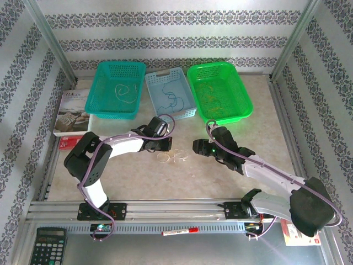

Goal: Untangle the cables

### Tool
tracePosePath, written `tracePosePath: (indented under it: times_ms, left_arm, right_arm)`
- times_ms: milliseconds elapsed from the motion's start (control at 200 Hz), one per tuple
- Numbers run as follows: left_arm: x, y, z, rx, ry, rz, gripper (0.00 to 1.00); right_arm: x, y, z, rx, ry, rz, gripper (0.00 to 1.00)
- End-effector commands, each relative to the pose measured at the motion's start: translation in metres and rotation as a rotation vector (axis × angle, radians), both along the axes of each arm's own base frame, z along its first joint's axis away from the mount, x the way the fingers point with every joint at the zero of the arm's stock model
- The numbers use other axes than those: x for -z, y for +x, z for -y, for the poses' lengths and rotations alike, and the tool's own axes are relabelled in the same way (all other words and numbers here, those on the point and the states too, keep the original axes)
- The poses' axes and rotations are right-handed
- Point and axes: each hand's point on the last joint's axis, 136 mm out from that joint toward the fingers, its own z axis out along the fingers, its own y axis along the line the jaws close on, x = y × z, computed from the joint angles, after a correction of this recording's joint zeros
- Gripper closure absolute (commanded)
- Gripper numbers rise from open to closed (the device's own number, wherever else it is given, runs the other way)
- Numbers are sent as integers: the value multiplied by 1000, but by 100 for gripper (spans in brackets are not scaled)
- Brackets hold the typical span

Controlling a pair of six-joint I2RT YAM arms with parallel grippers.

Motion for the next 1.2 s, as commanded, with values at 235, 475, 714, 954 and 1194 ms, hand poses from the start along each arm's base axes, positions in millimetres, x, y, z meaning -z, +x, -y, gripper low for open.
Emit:
tracePosePath:
  times_ms: [235, 475, 714, 954, 1194]
  left_arm:
    - [-123, -18, 11, 103, -206, 208, 100]
    - [-164, -32, 17, 144, -339, 274, 100]
    - [-188, -42, 25, 194, -436, 288, 100]
    - [-204, -49, 31, 214, -511, 288, 100]
    - [-207, -49, 34, 216, -534, 278, 100]
  right_arm:
    - [-48, 11, -27, -66, 145, 65, 41]
    - [-77, 19, -36, -96, 245, 124, 40]
    - [-96, 17, -32, -119, 304, 166, 38]
    - [-109, 13, -44, -184, 350, 192, 37]
    - [-120, 12, -66, -250, 370, 212, 37]
